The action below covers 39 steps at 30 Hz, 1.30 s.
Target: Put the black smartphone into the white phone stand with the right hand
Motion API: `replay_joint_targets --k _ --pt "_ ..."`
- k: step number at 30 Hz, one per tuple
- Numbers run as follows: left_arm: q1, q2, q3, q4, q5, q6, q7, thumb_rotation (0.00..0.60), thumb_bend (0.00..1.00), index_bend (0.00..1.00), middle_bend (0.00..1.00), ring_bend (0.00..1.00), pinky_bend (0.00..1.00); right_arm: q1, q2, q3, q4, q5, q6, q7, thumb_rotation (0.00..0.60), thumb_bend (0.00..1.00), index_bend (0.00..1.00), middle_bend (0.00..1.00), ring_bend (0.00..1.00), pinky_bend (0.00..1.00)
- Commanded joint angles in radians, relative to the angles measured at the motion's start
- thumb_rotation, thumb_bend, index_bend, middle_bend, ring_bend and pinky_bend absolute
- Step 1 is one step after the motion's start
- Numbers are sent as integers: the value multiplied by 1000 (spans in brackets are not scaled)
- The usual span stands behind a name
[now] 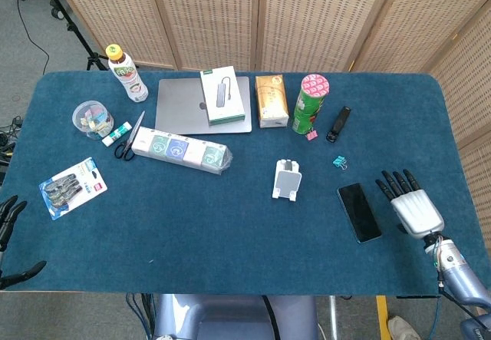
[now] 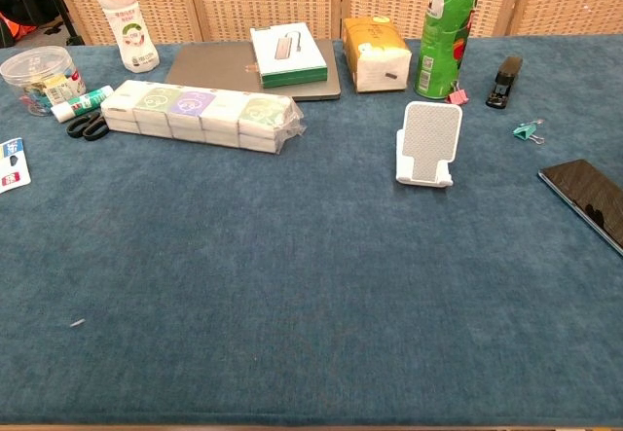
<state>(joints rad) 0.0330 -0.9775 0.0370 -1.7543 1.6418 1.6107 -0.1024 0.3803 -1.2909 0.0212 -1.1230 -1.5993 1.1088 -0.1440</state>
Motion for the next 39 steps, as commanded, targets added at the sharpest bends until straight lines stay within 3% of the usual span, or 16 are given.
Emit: replay_joint_targets --k 1,8,27,39 --pt "-1 1 0 1 0 -1 -2 600 0 0 0 0 0 17 -8 -13 14 -18 -11 -13 600 0 0 0 0 0" --pt "-1 3 -2 2 -2 0 -9 600 0 0 0 0 0 49 -29 -33 65 -50 -24 -18 600 0 0 0 0 0" --pt "-3 6 -3 2 -6 -2 -11 600 0 0 0 0 0 60 -68 -88 76 -69 -48 -38 600 0 0 0 0 0" --pt "-3 9 -2 2 -6 -1 -21 600 0 0 0 0 0 67 -88 -97 -19 -65 -47 5 600 0 0 0 0 0"
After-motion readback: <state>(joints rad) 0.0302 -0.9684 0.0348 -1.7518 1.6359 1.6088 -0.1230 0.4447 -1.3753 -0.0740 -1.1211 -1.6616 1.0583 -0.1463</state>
